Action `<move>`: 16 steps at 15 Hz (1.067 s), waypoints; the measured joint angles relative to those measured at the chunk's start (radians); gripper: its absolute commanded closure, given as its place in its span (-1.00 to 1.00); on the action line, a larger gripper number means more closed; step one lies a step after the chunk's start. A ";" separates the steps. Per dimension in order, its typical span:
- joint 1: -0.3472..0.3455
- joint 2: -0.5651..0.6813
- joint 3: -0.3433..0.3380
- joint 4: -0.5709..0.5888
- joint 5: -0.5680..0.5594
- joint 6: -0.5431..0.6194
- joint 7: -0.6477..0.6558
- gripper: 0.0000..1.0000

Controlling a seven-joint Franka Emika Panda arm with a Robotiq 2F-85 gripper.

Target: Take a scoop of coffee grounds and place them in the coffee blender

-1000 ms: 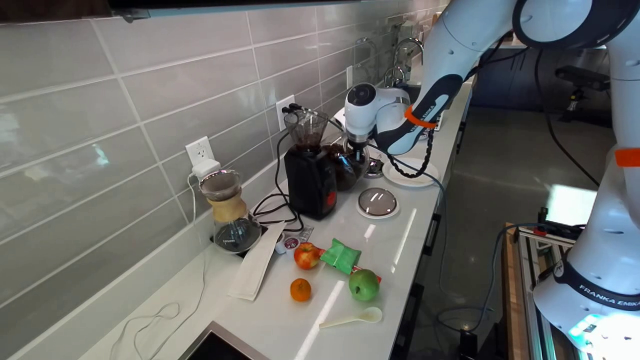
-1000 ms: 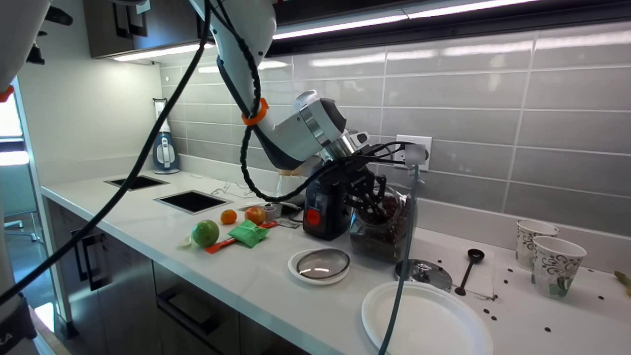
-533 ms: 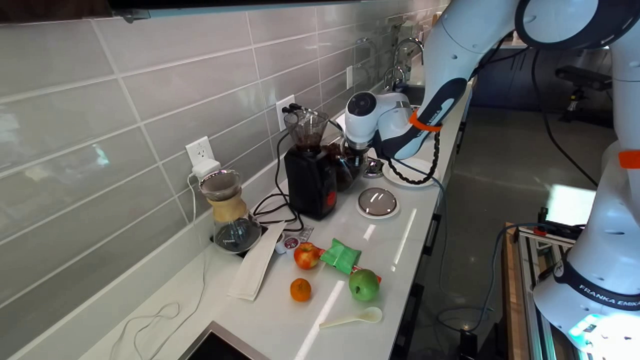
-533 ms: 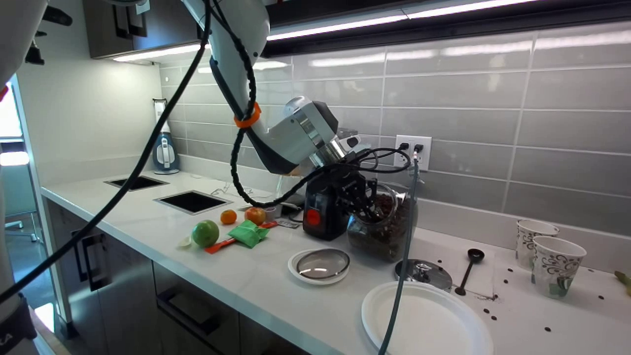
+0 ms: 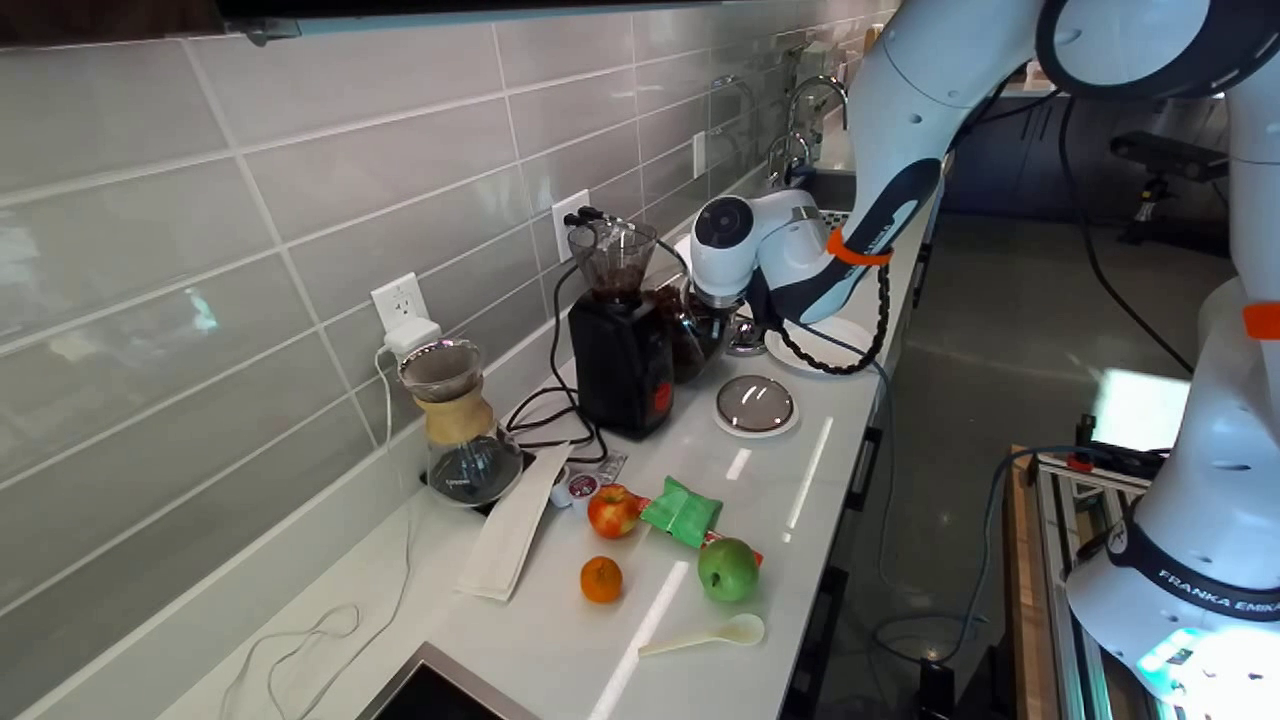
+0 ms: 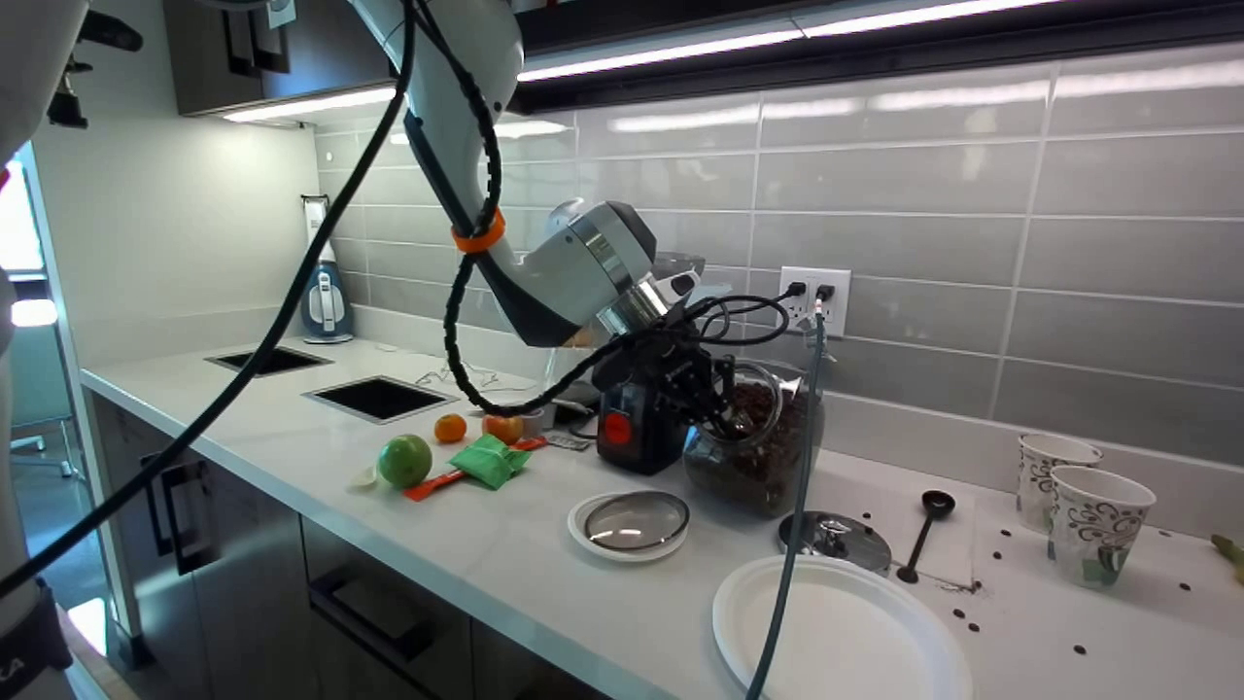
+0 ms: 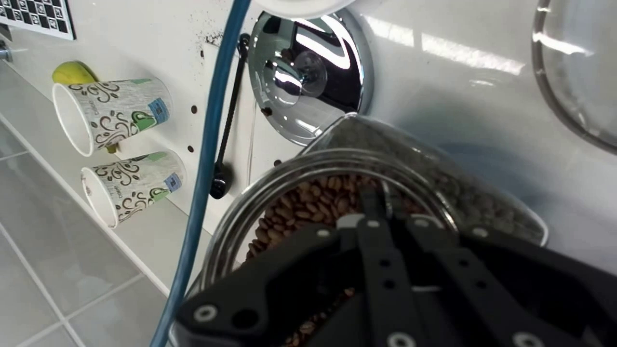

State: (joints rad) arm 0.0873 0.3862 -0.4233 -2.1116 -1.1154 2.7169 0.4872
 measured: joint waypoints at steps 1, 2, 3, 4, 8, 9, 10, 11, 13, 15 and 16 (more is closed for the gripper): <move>-0.026 -0.004 0.026 0.000 0.000 0.000 -0.008 0.98; -0.053 -0.008 0.051 0.000 0.004 0.002 -0.023 0.98; -0.082 -0.011 0.076 0.000 0.010 0.007 -0.045 0.98; -0.110 -0.013 0.099 0.000 0.020 0.018 -0.071 0.98; -0.187 -0.013 0.146 -0.001 0.086 0.072 -0.185 0.98; -0.195 -0.012 0.150 -0.001 0.102 0.078 -0.206 0.98; -0.202 -0.012 0.154 -0.001 0.114 0.080 -0.222 0.98; -0.206 -0.012 0.157 0.000 0.125 0.080 -0.235 0.98; -0.211 -0.010 0.159 0.002 0.139 0.080 -0.251 0.98; -0.215 -0.006 0.159 0.007 0.145 0.080 -0.258 0.98; -0.217 -0.004 0.158 0.010 0.145 0.079 -0.258 0.98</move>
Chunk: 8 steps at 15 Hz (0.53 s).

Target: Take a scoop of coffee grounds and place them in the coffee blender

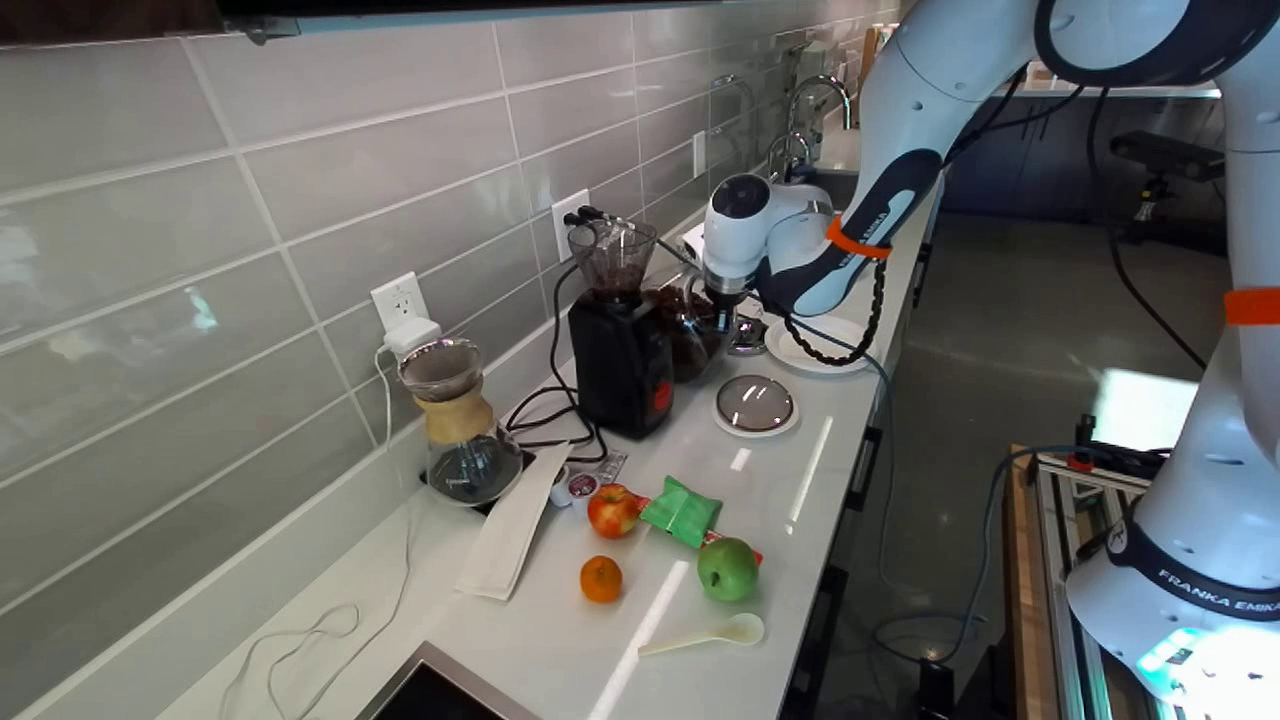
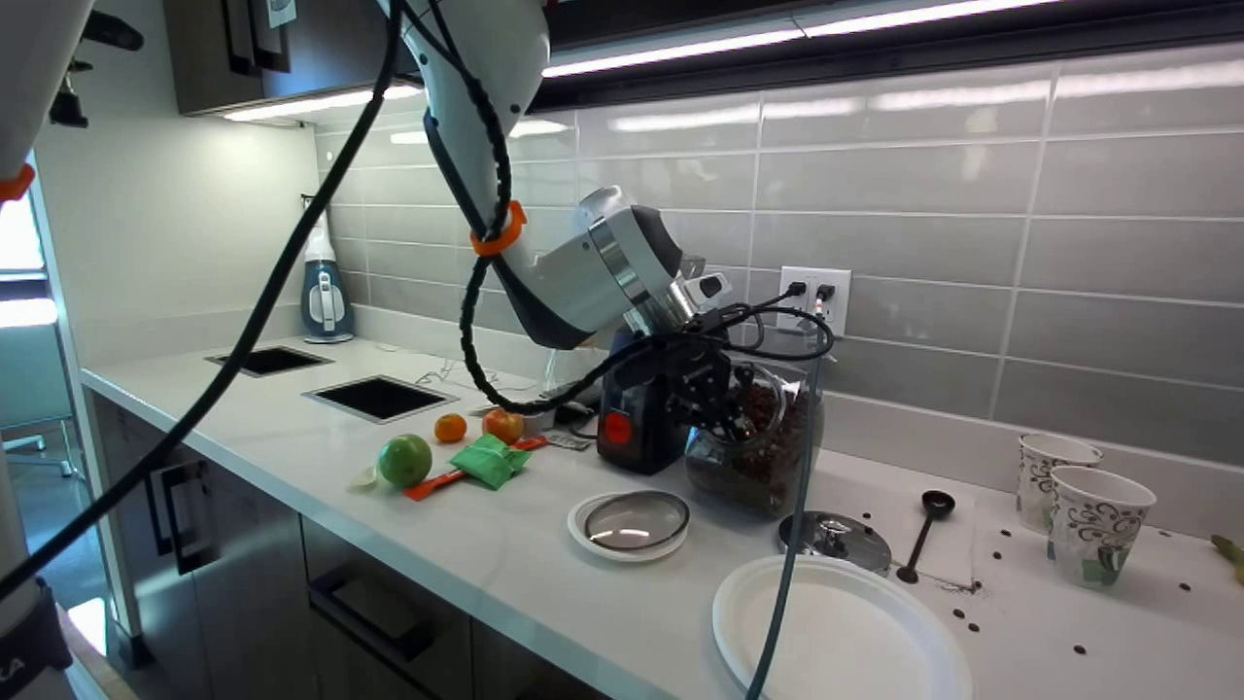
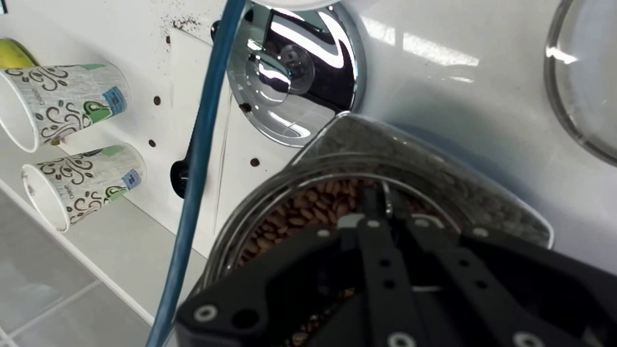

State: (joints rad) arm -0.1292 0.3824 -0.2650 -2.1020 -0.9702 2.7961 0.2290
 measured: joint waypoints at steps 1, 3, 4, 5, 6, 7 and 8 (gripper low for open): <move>-0.001 0.003 -0.001 0.003 0.000 -0.001 0.000 0.98; -0.001 0.007 -0.005 0.010 -0.001 -0.003 0.000 0.98; -0.001 0.007 -0.006 0.011 -0.002 -0.004 0.001 0.98; 0.000 0.007 -0.008 0.013 -0.006 -0.006 0.003 0.98; 0.003 0.007 -0.011 0.015 -0.013 -0.010 0.008 0.98; 0.008 0.008 -0.015 0.018 -0.024 -0.015 0.016 0.98; 0.014 0.008 -0.020 0.021 -0.041 -0.021 0.029 0.98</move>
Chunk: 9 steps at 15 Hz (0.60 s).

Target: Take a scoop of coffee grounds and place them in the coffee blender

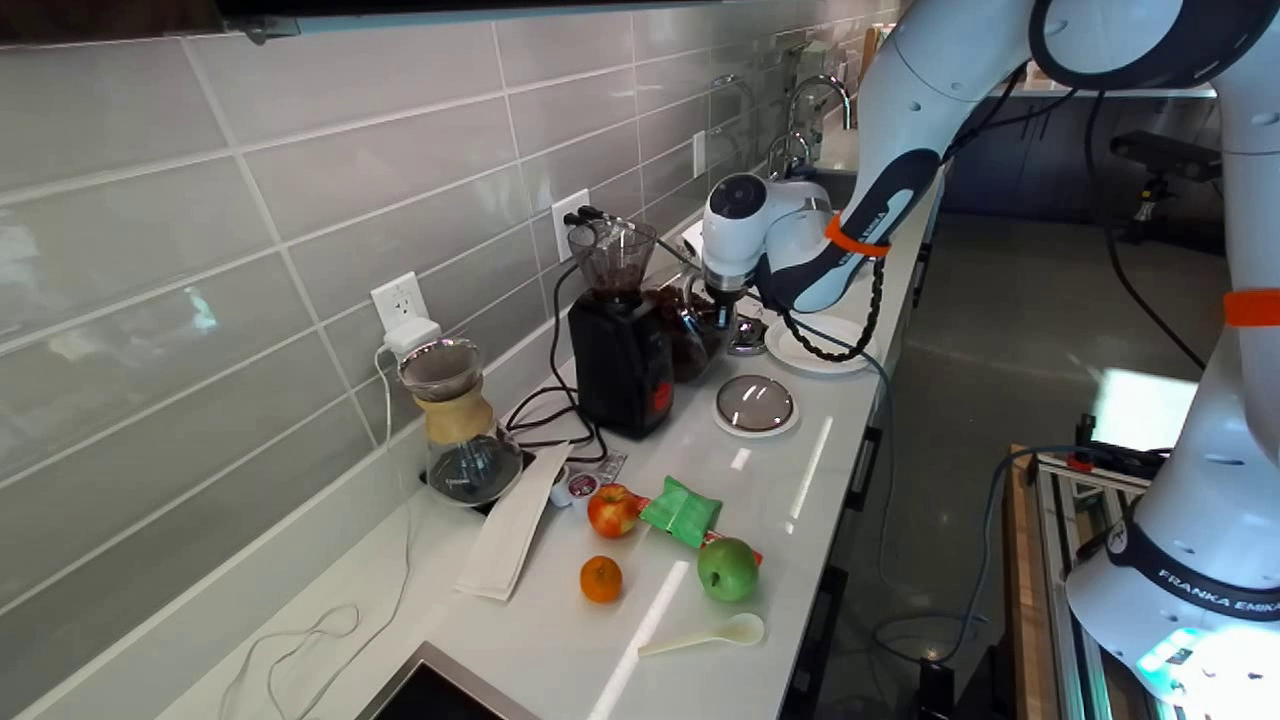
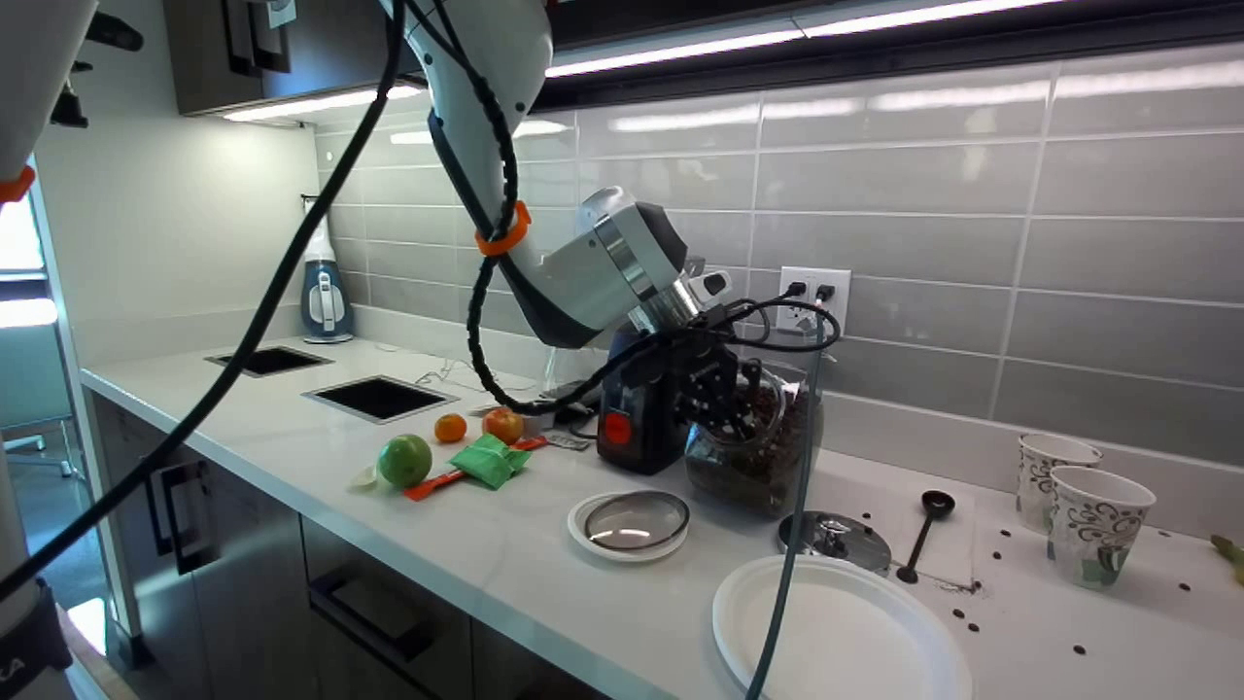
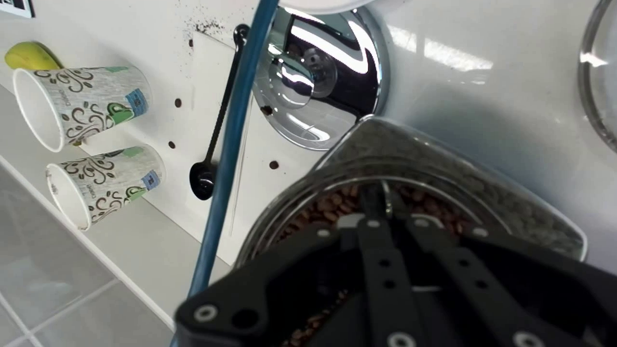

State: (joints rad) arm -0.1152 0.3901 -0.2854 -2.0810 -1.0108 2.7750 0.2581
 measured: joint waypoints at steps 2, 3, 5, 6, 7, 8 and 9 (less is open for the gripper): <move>0.017 0.000 -0.009 0.005 -0.038 -0.022 0.034 0.98; 0.026 0.000 -0.013 0.005 -0.058 -0.035 0.053 0.98; 0.045 0.001 -0.015 0.004 -0.094 -0.063 0.092 0.98; 0.055 0.001 -0.015 0.002 -0.108 -0.075 0.109 0.98; 0.066 0.000 -0.016 0.001 -0.124 -0.087 0.128 0.98; 0.076 -0.002 -0.018 0.000 -0.141 -0.099 0.148 0.98; 0.087 -0.004 -0.019 -0.001 -0.165 -0.110 0.171 0.98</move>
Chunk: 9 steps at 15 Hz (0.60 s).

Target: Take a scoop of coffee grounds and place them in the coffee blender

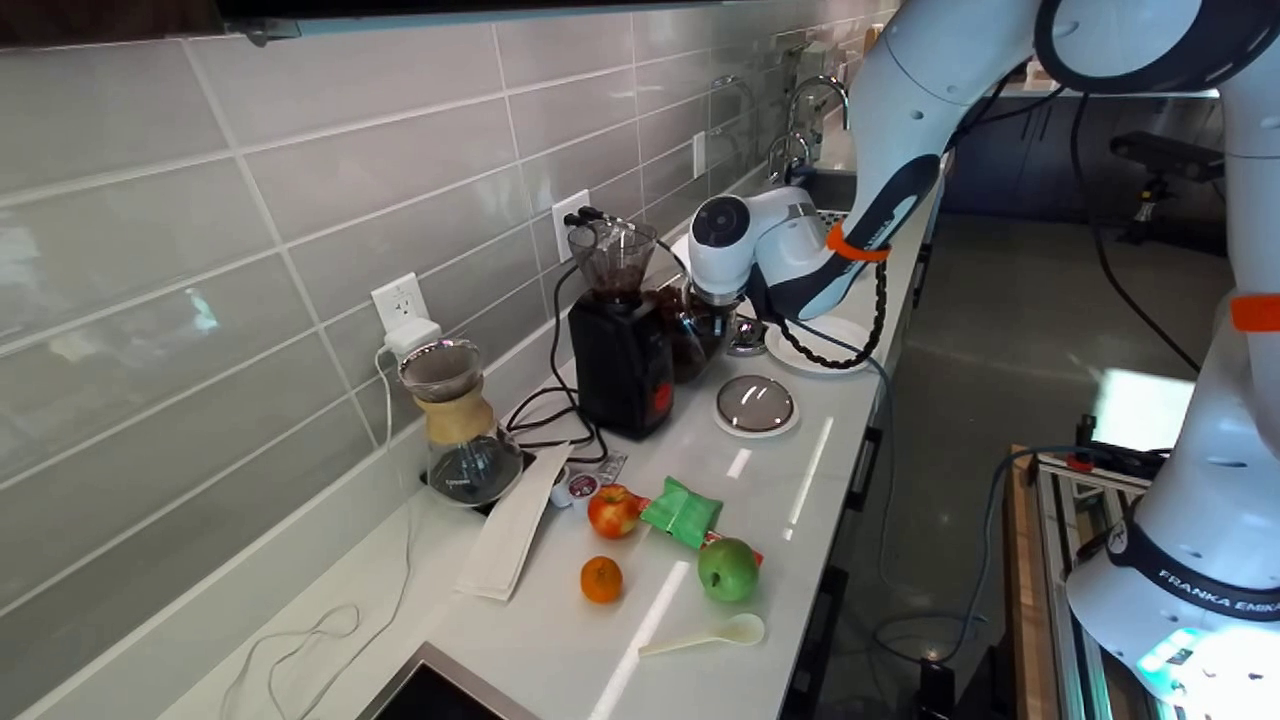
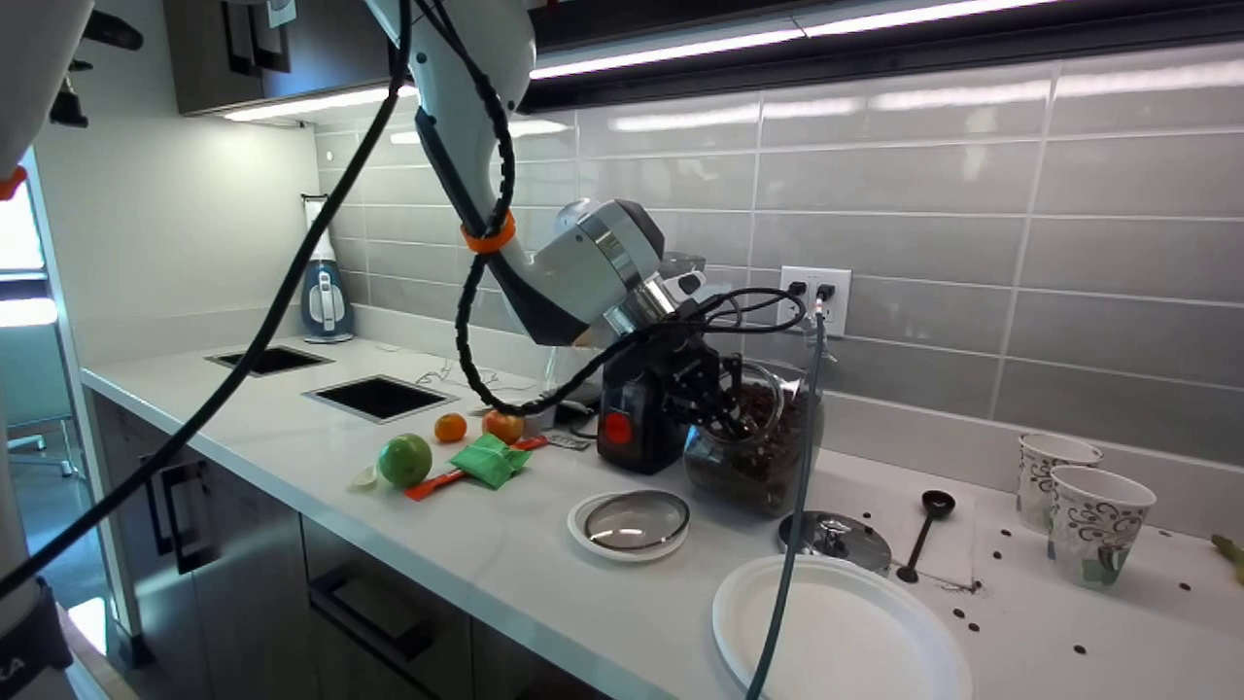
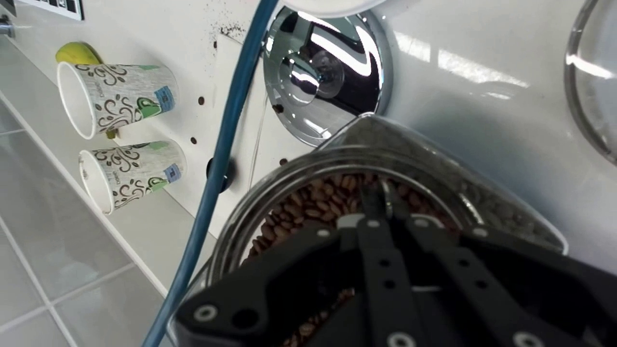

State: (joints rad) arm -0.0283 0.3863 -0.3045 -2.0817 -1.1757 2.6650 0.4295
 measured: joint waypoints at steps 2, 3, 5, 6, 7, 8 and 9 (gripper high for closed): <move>0.025 -0.003 -0.008 -0.001 -0.063 -0.025 0.063 0.98; 0.037 -0.005 -0.010 -0.001 -0.092 -0.040 0.093 0.98; 0.039 -0.008 0.009 -0.003 -0.153 -0.082 0.151 0.98; 0.037 -0.012 0.022 -0.007 -0.175 -0.101 0.173 0.98; 0.034 -0.017 0.036 -0.014 -0.192 -0.119 0.192 0.98; 0.032 -0.022 0.049 -0.022 -0.202 -0.135 0.206 0.98; 0.031 -0.029 0.062 -0.031 -0.211 -0.155 0.224 0.98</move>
State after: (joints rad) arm 0.0023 0.3573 -0.2422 -2.1128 -1.3863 2.5099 0.6533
